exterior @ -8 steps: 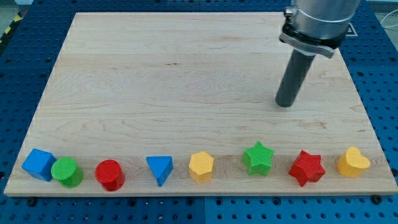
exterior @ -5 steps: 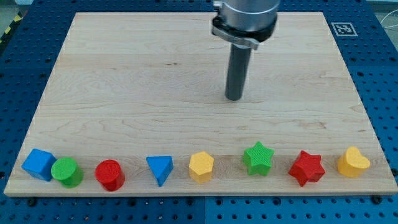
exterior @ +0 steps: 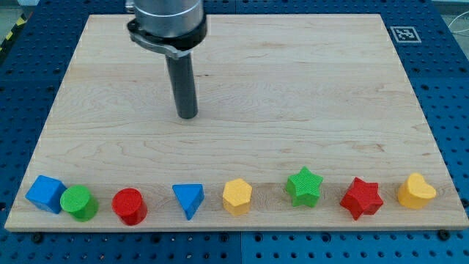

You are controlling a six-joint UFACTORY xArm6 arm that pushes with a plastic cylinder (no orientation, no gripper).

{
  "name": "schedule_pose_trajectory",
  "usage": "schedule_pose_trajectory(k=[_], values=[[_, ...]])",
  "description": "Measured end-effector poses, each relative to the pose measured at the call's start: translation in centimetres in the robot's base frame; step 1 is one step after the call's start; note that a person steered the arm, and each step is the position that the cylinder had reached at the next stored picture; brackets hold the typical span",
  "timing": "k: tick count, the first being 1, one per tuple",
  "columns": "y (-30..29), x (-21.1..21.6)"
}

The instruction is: Move your arm closer to the blue cube

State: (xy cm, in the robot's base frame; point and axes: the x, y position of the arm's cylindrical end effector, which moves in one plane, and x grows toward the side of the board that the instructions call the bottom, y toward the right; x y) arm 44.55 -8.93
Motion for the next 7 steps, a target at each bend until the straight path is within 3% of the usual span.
schedule_pose_trajectory(k=[3, 7], values=[[-7.8, 0.1], [-16.9, 7.9]])
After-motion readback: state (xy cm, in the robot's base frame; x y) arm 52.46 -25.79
